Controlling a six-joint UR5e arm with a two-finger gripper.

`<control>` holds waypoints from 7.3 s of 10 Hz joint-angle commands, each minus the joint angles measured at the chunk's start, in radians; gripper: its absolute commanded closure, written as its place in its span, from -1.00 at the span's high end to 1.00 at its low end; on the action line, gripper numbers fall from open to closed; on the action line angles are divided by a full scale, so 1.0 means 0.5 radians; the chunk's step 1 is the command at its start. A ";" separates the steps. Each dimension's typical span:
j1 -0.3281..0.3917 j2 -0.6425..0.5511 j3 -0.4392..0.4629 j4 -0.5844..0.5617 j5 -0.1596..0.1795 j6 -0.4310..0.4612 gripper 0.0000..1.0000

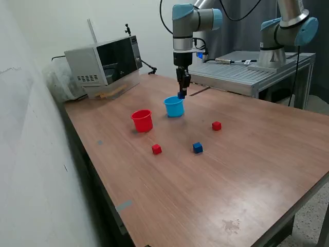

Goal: Place red objects in the red bin, and blue objects in the blue bin.

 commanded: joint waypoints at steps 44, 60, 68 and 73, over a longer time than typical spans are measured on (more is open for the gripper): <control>0.949 0.696 -1.042 0.795 -0.051 0.433 1.00; 0.687 0.951 -1.232 0.562 -0.063 0.670 1.00; 0.620 0.976 -1.257 0.445 -0.094 0.670 1.00; 0.608 0.970 -1.211 0.408 -0.094 0.667 1.00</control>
